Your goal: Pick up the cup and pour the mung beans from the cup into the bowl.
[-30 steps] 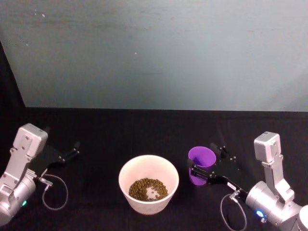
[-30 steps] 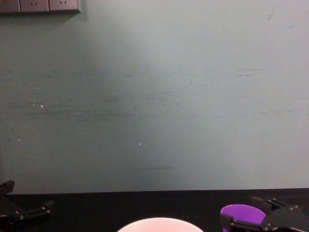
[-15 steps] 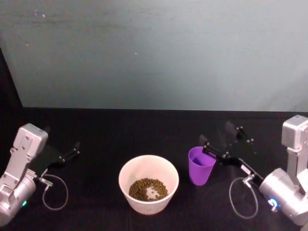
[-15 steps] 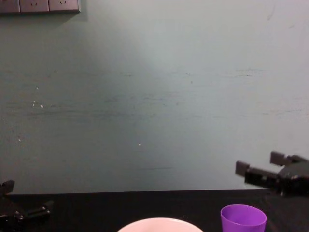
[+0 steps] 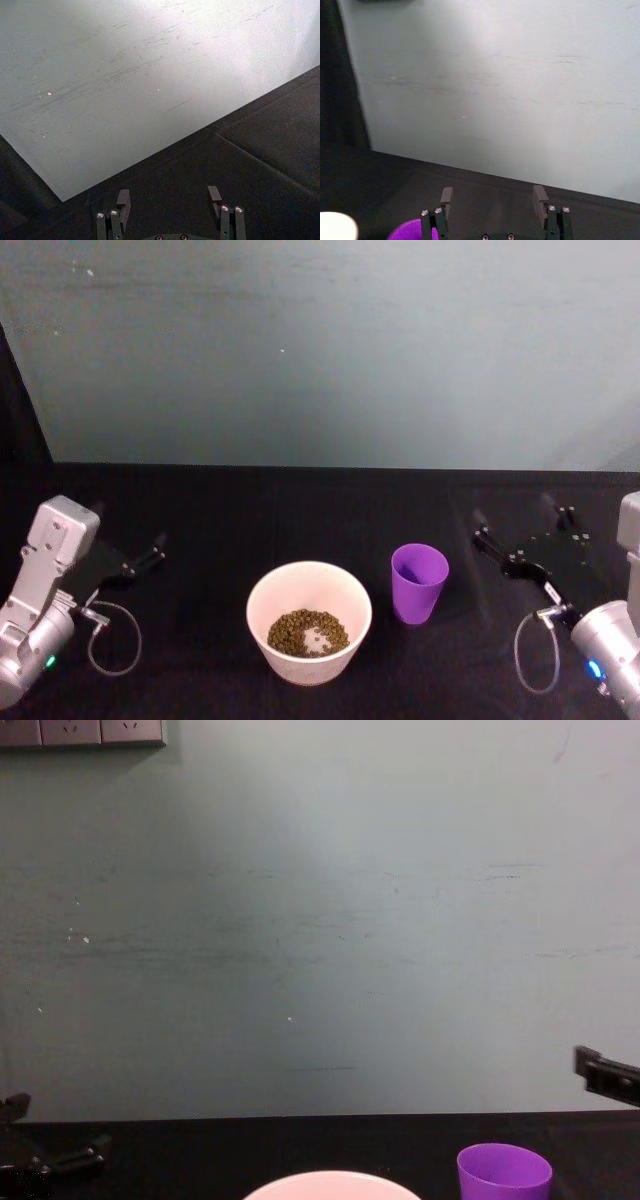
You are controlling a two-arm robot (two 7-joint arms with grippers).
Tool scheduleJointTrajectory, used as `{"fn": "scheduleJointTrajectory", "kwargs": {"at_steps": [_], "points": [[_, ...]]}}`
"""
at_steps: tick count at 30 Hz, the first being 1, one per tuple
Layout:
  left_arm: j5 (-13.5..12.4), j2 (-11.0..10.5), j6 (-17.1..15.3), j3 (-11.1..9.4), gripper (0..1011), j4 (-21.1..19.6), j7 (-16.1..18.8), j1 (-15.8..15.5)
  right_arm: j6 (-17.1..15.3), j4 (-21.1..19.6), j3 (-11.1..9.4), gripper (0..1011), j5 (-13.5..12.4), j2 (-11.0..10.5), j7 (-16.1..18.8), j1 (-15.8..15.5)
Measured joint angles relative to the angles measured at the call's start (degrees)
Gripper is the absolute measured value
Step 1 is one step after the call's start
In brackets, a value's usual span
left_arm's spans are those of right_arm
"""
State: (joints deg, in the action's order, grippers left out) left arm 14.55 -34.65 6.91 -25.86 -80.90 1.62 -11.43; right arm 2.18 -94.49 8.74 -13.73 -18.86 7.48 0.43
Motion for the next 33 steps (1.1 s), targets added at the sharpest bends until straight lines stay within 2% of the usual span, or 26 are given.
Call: {"fn": "scheduleJointTrajectory", "kwargs": {"at_steps": [2,7,14,33], "points": [[0.0,0.0,0.0,0.0,1003,0.0,0.0,0.0,1.1,1.0,-0.9,1004,1.4,0.8,-1.7,-0.6],[0.0,0.0,0.0,0.0,1003,0.0,0.0,0.0,3.3,4.2,-2.1,1004,2.5,1.7,-2.7,-0.9],[0.0,0.0,0.0,0.0,1003,0.0,0.0,0.0,5.6,7.8,-2.8,1004,3.8,2.8,-1.5,-0.1],[0.0,0.0,0.0,0.0,1003,0.0,0.0,0.0,5.7,7.8,-2.8,1004,3.9,2.8,-1.4,-0.1]]}}
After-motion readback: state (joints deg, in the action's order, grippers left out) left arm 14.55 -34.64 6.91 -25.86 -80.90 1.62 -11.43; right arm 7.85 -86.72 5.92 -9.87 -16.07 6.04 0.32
